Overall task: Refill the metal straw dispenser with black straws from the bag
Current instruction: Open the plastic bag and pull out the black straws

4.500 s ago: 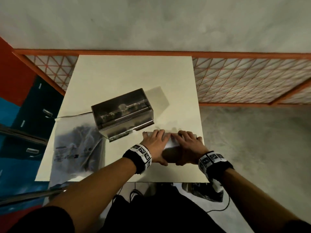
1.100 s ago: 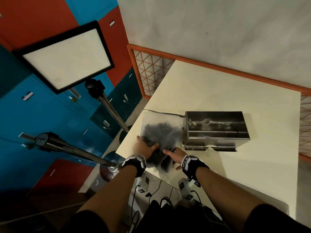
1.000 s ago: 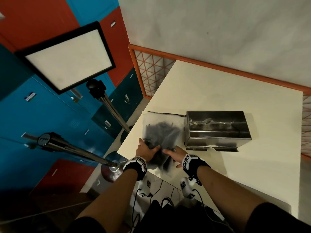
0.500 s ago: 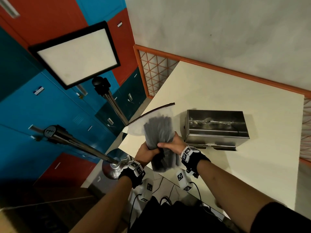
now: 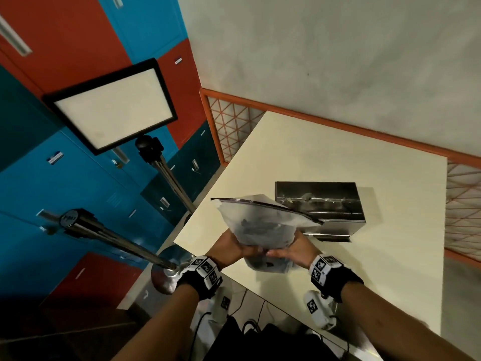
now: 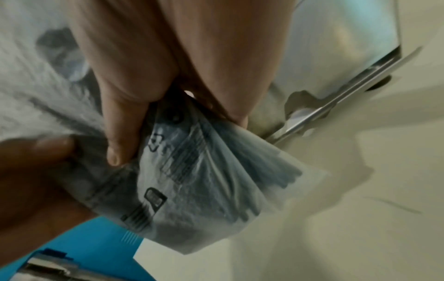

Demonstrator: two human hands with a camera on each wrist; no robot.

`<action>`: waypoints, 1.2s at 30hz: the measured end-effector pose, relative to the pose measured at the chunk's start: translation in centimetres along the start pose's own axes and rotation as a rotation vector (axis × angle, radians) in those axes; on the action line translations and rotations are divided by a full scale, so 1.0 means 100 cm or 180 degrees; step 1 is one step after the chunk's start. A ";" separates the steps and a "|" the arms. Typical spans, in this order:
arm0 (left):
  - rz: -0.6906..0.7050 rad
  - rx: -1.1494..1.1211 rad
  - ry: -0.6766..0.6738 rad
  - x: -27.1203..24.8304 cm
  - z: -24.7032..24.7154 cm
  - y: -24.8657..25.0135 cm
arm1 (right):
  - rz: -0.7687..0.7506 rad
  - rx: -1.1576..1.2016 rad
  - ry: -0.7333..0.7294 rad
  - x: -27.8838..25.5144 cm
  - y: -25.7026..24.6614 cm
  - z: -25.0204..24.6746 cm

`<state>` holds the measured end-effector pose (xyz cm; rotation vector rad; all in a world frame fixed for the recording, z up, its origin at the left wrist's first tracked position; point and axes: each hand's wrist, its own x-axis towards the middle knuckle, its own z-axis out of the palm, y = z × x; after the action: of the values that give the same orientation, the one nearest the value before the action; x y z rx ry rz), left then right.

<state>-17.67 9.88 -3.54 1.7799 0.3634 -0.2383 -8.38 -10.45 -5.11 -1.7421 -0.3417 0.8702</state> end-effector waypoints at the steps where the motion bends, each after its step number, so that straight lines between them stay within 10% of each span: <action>1: 0.0034 -0.0017 -0.0027 0.001 0.005 0.002 | -0.0019 0.0000 0.0083 -0.005 0.003 -0.005; 29: 0.0295 0.0249 -0.0223 0.013 0.062 0.035 | -0.0568 0.0643 0.0654 -0.053 -0.011 -0.062; 36: 0.0358 -0.0270 -0.0226 0.005 0.066 0.047 | 0.0105 0.0539 0.0895 -0.047 0.010 -0.061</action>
<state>-15.27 2.54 -1.01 1.6977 0.2187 -0.2030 -7.53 -18.03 -3.41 -1.6873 -0.0514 0.6460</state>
